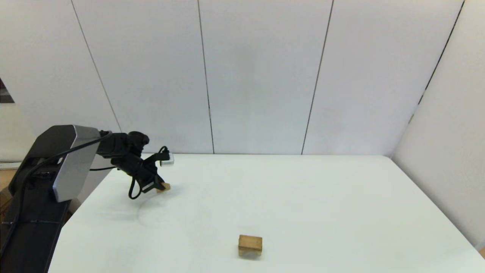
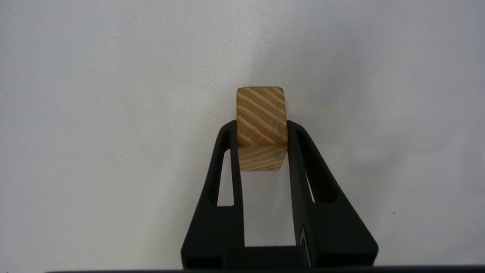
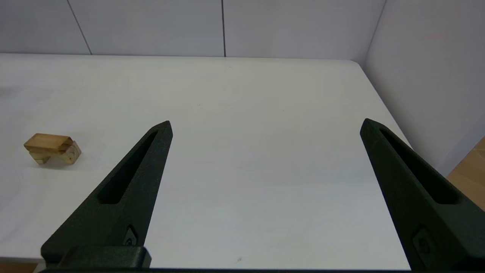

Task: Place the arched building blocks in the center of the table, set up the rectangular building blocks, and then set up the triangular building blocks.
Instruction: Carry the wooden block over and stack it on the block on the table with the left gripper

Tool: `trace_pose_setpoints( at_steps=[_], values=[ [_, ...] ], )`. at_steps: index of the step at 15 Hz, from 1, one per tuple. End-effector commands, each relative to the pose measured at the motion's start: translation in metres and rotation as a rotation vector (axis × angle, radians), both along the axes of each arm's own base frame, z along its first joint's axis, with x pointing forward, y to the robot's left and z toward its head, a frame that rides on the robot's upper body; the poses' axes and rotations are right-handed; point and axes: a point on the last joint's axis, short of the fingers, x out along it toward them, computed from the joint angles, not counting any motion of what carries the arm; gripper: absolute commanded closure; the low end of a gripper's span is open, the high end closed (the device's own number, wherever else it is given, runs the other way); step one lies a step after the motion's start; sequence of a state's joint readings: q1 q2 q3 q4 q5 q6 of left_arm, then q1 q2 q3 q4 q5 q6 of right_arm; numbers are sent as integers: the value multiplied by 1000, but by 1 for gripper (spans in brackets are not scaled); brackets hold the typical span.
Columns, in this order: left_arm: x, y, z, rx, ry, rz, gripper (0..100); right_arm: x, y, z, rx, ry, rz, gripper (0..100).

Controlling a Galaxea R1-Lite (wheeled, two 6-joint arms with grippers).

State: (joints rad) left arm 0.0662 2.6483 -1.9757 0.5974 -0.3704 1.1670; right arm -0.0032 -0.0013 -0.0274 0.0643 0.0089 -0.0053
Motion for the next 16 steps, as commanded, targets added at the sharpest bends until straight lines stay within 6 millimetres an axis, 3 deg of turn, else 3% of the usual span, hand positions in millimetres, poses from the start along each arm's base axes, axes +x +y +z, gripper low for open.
trace_pose_setpoints(
  at_steps=[1, 7, 9, 13, 16],
  values=[
    [-1, 0, 6, -12, -7, -7, 100, 0, 0, 0, -1, 0, 0, 0],
    [-27, -6, 65, -81, 78, -22, 100, 0, 0, 0, -1, 0, 0, 0],
    [-41, -18, 91, -144, 106, -61, 100, 0, 0, 0, -1, 0, 0, 0],
    [-65, -75, 152, -145, 21, -174, 100, 0, 0, 0, -1, 0, 0, 0],
    [-88, -129, 181, -142, -5, -240, 100, 0, 0, 0, -1, 0, 0, 0]
  ],
)
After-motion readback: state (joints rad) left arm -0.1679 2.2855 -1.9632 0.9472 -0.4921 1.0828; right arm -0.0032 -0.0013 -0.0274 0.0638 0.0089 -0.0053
